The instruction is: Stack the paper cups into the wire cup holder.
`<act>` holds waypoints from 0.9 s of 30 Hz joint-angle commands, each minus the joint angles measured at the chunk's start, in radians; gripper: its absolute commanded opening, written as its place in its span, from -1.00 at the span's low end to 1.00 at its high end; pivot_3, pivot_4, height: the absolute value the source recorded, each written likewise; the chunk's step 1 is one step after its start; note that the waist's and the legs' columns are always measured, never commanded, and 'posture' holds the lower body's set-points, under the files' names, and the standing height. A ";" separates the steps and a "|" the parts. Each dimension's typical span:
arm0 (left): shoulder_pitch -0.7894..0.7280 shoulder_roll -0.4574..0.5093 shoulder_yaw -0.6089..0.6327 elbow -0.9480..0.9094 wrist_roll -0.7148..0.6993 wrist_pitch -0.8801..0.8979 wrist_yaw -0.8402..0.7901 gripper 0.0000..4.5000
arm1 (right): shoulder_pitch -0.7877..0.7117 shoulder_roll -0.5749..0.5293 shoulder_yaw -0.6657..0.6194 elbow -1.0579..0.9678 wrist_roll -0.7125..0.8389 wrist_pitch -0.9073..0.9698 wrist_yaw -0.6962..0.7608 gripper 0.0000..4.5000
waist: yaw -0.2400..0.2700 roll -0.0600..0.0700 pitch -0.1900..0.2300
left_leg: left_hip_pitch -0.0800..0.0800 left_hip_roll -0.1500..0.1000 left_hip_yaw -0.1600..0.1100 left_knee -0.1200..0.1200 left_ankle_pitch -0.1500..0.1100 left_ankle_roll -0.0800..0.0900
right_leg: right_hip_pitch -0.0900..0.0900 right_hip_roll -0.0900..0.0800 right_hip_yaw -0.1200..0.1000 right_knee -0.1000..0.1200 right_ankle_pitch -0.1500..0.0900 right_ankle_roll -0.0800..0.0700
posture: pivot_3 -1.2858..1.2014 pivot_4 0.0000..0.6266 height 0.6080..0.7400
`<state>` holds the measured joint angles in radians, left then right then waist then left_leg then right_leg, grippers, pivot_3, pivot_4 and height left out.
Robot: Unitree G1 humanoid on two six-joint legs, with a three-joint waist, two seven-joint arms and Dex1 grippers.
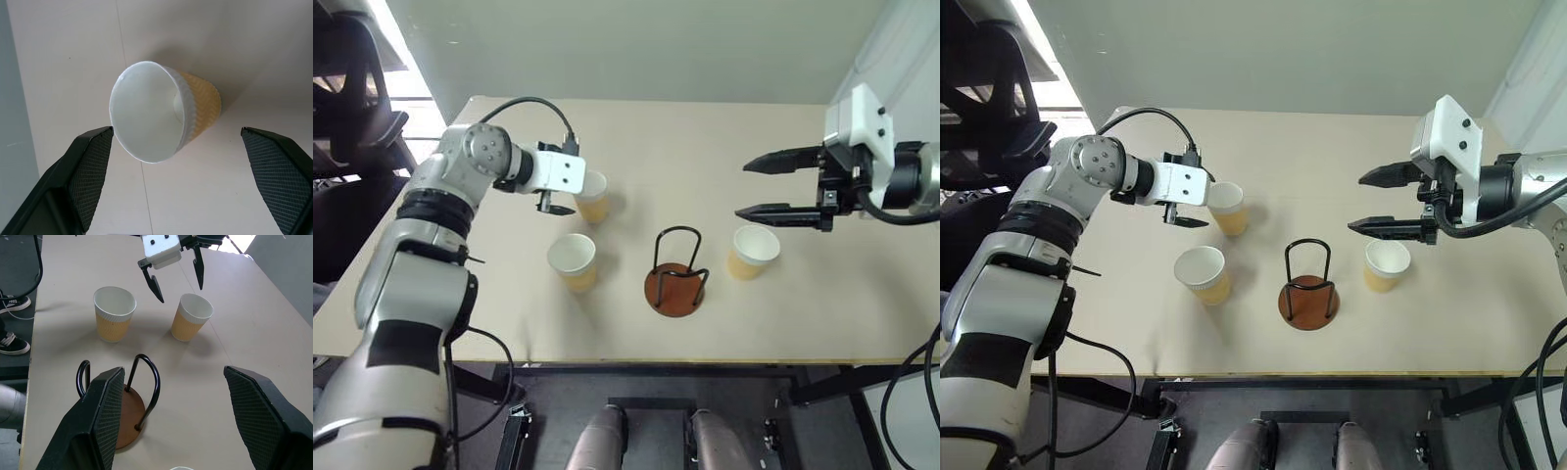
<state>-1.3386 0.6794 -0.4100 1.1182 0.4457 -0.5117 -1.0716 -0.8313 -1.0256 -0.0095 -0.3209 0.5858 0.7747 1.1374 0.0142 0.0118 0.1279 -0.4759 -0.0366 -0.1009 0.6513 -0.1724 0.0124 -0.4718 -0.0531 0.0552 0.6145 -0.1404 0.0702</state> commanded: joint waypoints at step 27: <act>-0.037 -0.133 -0.060 0.156 0.129 0.047 0.265 1.00 | 0.009 -0.004 -0.047 -0.035 0.019 0.004 -0.038 0.44 | 0.003 0.000 0.001 | -0.001 -0.003 0.000 0.012 0.001 0.002 | 0.002 -0.004 0.005 0.006 0.004 0.004 | 0.03 -0.52 1.00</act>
<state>-1.3499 0.5422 -0.4756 1.2784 0.5761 -0.4655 -0.8180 -0.8127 -1.0248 -0.0205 -0.3309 0.5959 0.7845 1.1095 0.0168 0.0116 0.1284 -0.4769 -0.0391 -0.1006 0.6632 -0.1712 0.0147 -0.4702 -0.0564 0.0593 0.6202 -0.1370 0.0743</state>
